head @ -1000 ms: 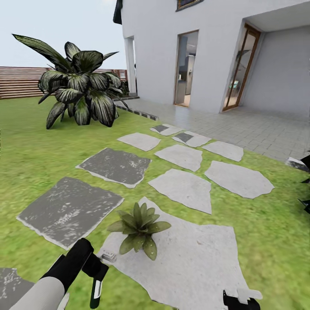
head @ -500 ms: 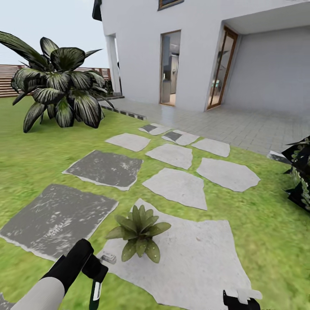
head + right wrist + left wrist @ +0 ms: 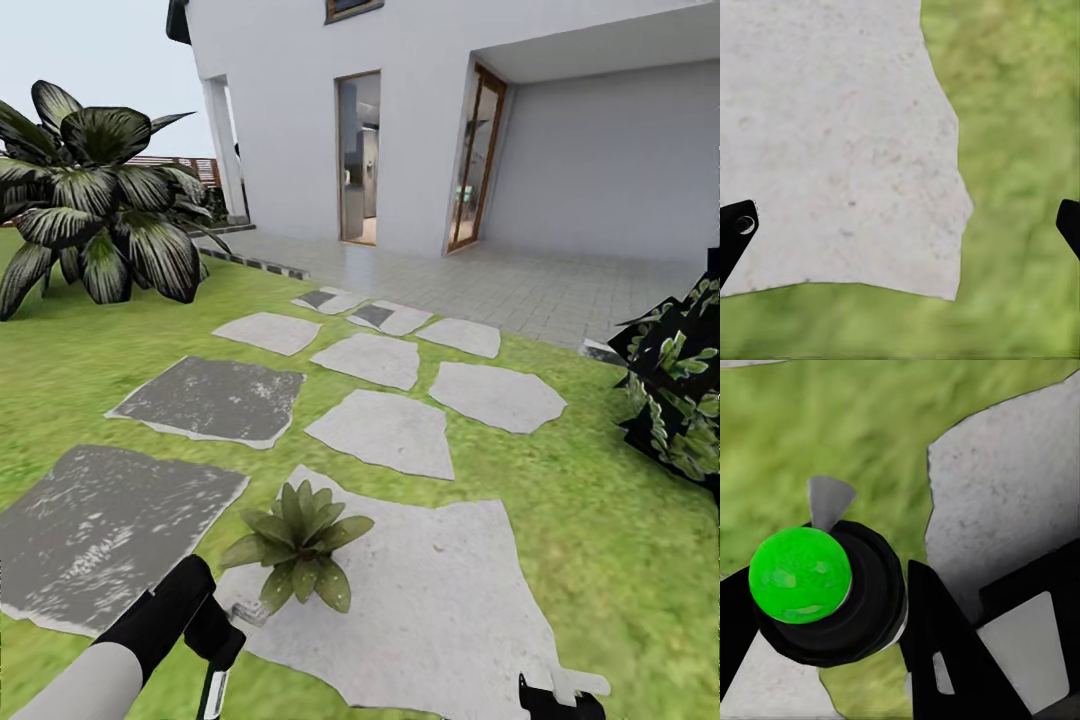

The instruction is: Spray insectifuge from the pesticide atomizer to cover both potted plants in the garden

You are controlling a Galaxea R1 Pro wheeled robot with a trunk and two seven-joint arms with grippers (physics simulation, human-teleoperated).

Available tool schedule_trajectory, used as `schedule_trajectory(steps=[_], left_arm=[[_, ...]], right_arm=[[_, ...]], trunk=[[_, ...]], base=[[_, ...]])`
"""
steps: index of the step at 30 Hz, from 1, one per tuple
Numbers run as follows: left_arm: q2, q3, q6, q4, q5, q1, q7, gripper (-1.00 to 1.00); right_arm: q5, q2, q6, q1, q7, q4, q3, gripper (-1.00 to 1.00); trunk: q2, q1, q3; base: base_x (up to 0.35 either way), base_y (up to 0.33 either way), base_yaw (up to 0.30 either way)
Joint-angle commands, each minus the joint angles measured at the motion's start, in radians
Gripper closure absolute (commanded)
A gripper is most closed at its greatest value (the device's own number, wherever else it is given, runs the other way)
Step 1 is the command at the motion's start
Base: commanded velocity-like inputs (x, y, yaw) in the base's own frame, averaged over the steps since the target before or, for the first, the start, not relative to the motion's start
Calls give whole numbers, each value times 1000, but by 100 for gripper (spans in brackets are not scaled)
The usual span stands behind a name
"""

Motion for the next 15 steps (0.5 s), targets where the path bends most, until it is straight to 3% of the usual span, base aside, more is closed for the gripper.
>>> schedule_trajectory(steps=[1,8,15], left_arm=[[3,-5,2,-2,-10,0,-11,100],[8,-5,2,-11,-11,0,-13,100],[6,-1,3,-13,-10,-1,-13,100]], right_arm=[[11,-1,-3,-1,-4,2,-6,-100],[11,-6,-3,-1,-4,3,-5,-100],[11,-4,-3,-1,-5,1,-5,-100]], trunk=[[0,0,-1],[0,0,-1],[0,0,-1]], base=[[-162,95,-14],[-110,243,-2],[91,302,-7]])
